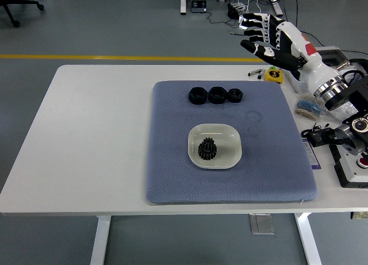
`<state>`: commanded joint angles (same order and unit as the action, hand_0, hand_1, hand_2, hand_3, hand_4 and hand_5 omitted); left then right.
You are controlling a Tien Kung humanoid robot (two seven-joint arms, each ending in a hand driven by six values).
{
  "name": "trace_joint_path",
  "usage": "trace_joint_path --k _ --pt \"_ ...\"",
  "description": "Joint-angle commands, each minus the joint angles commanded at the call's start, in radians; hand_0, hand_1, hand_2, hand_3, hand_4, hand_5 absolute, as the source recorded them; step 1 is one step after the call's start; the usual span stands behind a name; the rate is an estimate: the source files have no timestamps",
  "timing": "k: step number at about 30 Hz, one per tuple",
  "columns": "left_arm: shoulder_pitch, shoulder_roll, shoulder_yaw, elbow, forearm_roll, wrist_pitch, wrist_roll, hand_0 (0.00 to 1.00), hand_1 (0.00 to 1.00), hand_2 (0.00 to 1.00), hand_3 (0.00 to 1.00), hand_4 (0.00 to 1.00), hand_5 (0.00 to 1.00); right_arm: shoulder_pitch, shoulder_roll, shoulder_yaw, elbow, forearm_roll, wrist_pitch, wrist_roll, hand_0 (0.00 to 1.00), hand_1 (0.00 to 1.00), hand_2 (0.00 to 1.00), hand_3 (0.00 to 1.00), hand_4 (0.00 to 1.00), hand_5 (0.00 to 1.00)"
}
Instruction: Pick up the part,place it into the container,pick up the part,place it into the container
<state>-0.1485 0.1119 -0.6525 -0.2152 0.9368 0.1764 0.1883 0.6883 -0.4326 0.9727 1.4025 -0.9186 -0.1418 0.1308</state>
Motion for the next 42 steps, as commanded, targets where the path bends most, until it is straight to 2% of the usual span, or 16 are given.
trace_joint_path --k 1,2,7,8,12,18,31,42 --pt "-0.002 0.000 0.003 0.000 -0.004 0.001 -0.001 0.707 0.718 0.752 0.661 0.692 0.674 -0.016 -0.004 0.019 0.012 0.039 -0.005 0.007 0.844 0.854 0.877 0.902 0.998 0.713" --pt "-0.003 0.000 0.005 -0.001 -0.008 0.001 -0.001 0.708 0.717 0.753 0.661 0.692 0.675 -0.032 -0.006 0.038 0.023 0.085 -0.009 0.014 0.919 0.885 0.898 0.932 0.998 0.759" --pt "-0.011 0.003 0.028 -0.003 -0.027 0.000 -0.005 0.708 0.717 0.753 0.661 0.692 0.675 -0.124 -0.011 0.137 0.081 0.289 -0.002 0.029 0.919 0.885 0.898 0.932 0.998 0.759" --pt "-0.012 0.002 0.032 -0.003 -0.031 0.001 -0.007 0.707 0.717 0.753 0.662 0.691 0.676 -0.148 -0.009 0.160 0.094 0.314 0.000 0.030 0.920 0.881 0.892 0.919 0.998 0.791" --pt "-0.016 0.001 0.043 -0.005 -0.036 -0.002 -0.008 0.707 0.717 0.753 0.662 0.691 0.676 -0.214 -0.002 0.213 0.127 0.274 -0.002 0.033 0.920 0.881 0.892 0.919 0.998 0.791" --pt "-0.022 0.002 0.057 -0.007 -0.041 -0.005 -0.012 0.707 0.715 0.753 0.663 0.691 0.677 -0.300 0.010 0.262 0.157 0.153 -0.060 0.041 0.917 0.880 0.888 0.901 0.998 0.802" --pt "-0.027 0.004 0.081 -0.010 -0.052 -0.007 -0.019 0.706 0.716 0.751 0.663 0.690 0.676 -0.396 0.019 0.318 0.184 0.107 -0.028 0.051 0.921 0.884 0.887 0.894 0.998 0.781" --pt "-0.020 0.005 0.096 -0.013 -0.040 -0.015 -0.023 0.706 0.714 0.748 0.664 0.692 0.678 -0.419 0.013 0.340 0.204 0.155 -0.002 0.077 0.924 0.881 0.889 0.896 0.998 0.779"
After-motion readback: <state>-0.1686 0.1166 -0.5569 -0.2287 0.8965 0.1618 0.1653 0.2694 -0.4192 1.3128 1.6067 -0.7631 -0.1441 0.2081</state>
